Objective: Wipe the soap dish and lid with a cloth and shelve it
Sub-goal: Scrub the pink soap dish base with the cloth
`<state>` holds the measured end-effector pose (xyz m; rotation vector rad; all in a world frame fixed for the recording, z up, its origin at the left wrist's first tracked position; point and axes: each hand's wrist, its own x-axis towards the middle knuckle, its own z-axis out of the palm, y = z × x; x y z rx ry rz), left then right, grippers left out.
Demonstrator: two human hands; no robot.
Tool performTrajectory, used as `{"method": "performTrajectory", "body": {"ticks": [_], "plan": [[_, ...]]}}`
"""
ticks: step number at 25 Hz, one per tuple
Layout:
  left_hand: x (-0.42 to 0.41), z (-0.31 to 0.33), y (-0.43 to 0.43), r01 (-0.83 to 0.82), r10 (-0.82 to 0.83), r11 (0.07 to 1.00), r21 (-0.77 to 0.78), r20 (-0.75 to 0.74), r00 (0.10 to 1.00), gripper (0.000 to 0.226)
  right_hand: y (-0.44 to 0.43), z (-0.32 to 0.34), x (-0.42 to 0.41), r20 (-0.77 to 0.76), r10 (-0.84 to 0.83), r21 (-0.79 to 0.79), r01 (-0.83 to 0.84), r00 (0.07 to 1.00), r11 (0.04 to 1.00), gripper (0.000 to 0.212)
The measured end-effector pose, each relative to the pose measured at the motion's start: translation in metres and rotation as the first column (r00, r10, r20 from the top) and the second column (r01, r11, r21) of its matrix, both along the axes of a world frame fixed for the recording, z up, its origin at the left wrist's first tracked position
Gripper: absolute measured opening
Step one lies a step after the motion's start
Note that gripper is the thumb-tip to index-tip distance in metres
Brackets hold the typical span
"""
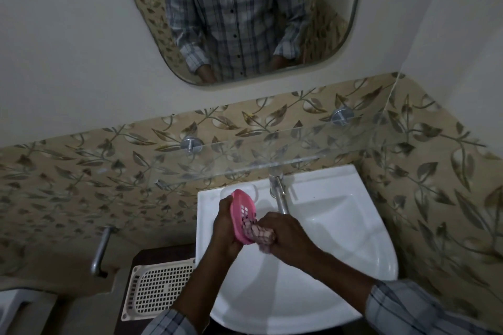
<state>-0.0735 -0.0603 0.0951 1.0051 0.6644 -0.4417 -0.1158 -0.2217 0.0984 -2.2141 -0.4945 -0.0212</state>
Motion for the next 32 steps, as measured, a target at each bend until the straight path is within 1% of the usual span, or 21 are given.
{"method": "performTrajectory", "body": {"ticks": [1, 2, 4, 7, 8, 10, 13, 15, 16, 18, 19, 20, 21, 22, 23, 24, 25, 27, 28, 30, 32], "plan": [[-0.005, -0.003, -0.003, -0.012, 0.007, 0.998, 0.061, 0.079, 0.997, 0.067, 0.012, 0.005, -0.002, -0.254, -0.097, 0.145, 0.137, 0.962, 0.980, 0.011], [-0.012, -0.005, -0.008, -0.019, 0.001, 0.994, 0.104, 0.162, 0.987, 0.068, 0.024, 0.009, -0.001, -0.472, -0.122, 0.267, 0.273, 0.873, 0.924, 0.013], [-0.024, -0.012, -0.013, -0.057, 0.001, 0.986, 0.157, 0.335, 0.942, 0.061, 0.036, 0.018, 0.011, -0.693, -0.075, 0.383, 0.454, 0.717, 0.805, 0.022], [-0.031, -0.016, -0.009, -0.163, -0.045, 0.924, 0.345, 0.523, 0.851, 0.047, 0.034, 0.038, 0.029, -0.822, 0.013, 0.459, 0.650, 0.569, 0.605, 0.022], [-0.033, -0.016, -0.007, -0.175, -0.120, 0.889, 0.424, 0.583, 0.804, 0.049, 0.031, 0.043, 0.033, -0.839, 0.014, 0.452, 0.684, 0.543, 0.572, 0.022], [-0.037, -0.019, -0.003, -0.189, -0.243, 0.821, 0.538, 0.630, 0.738, 0.056, 0.025, 0.048, 0.036, -0.841, 0.026, 0.450, 0.671, 0.541, 0.590, 0.026], [-0.039, -0.026, 0.006, -0.226, -0.411, 0.690, 0.687, 0.629, 0.660, 0.057, 0.021, 0.047, 0.034, -0.795, 0.076, 0.481, 0.550, 0.601, 0.682, 0.043], [-0.038, -0.027, 0.007, -0.221, -0.514, 0.618, 0.754, 0.601, 0.612, 0.066, 0.024, 0.043, 0.031, -0.751, -0.009, 0.455, 0.528, 0.660, 0.717, 0.042], [-0.036, -0.026, 0.006, -0.188, -0.534, 0.620, 0.762, 0.585, 0.611, 0.081, 0.024, 0.041, 0.029, -0.732, -0.098, 0.413, 0.554, 0.674, 0.723, 0.036], [-0.034, -0.025, 0.006, -0.110, -0.486, 0.712, 0.693, 0.600, 0.636, 0.109, 0.021, 0.036, 0.028, -0.673, -0.238, 0.364, 0.593, 0.700, 0.718, 0.024], [-0.033, -0.022, 0.010, -0.081, -0.412, 0.772, 0.631, 0.592, 0.692, 0.114, 0.018, 0.035, 0.026, -0.626, -0.249, 0.385, 0.570, 0.739, 0.726, 0.021], [-0.031, -0.020, 0.014, -0.055, -0.293, 0.837, 0.545, 0.531, 0.795, 0.113, 0.013, 0.033, 0.025, -0.554, -0.233, 0.414, 0.508, 0.799, 0.756, 0.022], [-0.025, -0.013, 0.018, 0.000, -0.169, 0.909, 0.416, 0.368, 0.914, 0.114, 0.008, 0.030, 0.023, -0.444, -0.217, 0.416, 0.415, 0.869, 0.809, 0.024], [-0.017, -0.008, 0.021, 0.080, -0.109, 0.975, 0.205, 0.132, 0.985, 0.115, 0.003, 0.027, 0.021, -0.286, -0.200, 0.375, 0.301, 0.937, 0.877, 0.027], [-0.010, -0.004, 0.025, 0.121, -0.124, 0.991, -0.055, -0.048, 0.991, 0.113, 0.001, 0.023, 0.018, -0.092, -0.160, 0.292, 0.180, 0.983, 0.939, 0.029], [-0.007, 0.001, 0.026, 0.104, -0.143, 0.957, -0.270, -0.128, 0.981, 0.106, 0.001, 0.018, 0.016, 0.098, -0.096, 0.191, 0.076, 0.991, 0.979, 0.031], [-0.003, 0.005, 0.027, 0.070, -0.138, 0.925, -0.373, -0.159, 0.977, 0.097, 0.002, 0.014, 0.014, 0.252, -0.030, 0.092, 0.007, 0.967, 0.996, 0.032], [0.001, 0.010, 0.023, 0.008, -0.096, 0.907, -0.422, -0.189, 0.977, 0.087, 0.004, 0.007, 0.009, 0.404, 0.062, -0.060, -0.041, 0.913, 0.997, 0.035], [0.001, 0.010, 0.020, -0.026, -0.062, 0.906, -0.422, -0.193, 0.979, 0.089, 0.004, 0.005, 0.007, 0.410, 0.081, -0.094, -0.046, 0.908, 0.994, 0.035], [-0.001, 0.007, 0.010, -0.080, 0.026, 0.932, -0.353, -0.156, 0.987, 0.091, 0.007, 0.001, 0.001, 0.338, 0.062, -0.103, -0.028, 0.939, 0.994, 0.031], [-0.006, -0.003, -0.003, -0.117, 0.113, 0.988, -0.105, -0.038, 0.993, 0.086, 0.019, 0.004, -0.004, 0.138, -0.070, -0.016, 0.073, 0.988, 0.997, 0.021]]}}
